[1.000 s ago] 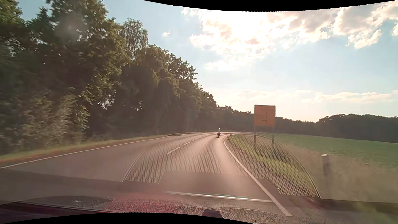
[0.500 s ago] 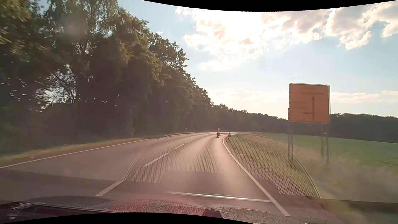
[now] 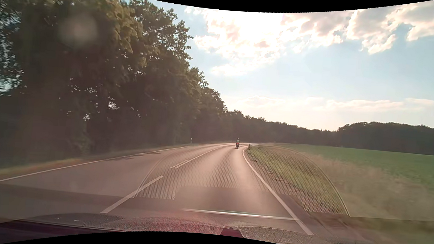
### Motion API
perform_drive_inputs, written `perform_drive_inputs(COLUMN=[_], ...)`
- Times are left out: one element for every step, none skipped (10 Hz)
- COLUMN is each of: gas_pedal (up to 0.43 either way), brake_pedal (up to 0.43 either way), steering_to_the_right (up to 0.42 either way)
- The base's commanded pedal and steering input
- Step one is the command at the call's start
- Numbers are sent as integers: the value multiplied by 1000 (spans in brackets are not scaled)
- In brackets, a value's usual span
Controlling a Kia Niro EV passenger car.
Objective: Follow the waypoints while adhering to traffic rules and regulations
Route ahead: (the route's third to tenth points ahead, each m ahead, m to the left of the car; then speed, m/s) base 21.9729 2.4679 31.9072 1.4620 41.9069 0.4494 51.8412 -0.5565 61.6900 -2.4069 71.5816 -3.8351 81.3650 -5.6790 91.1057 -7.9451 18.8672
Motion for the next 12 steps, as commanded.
perform_drive_inputs(gas_pedal=[197, 197, 197, 197, 197, 197, 197, 197, 197, 197, 197, 197], brake_pedal=[0, 0, 0, 0, 0, 0, 0, 0, 0, 0, 0, 0], steering_to_the_right=[14, 13, 16, 16, 16, 16, 16, 16, 16, 15, 14, 13])
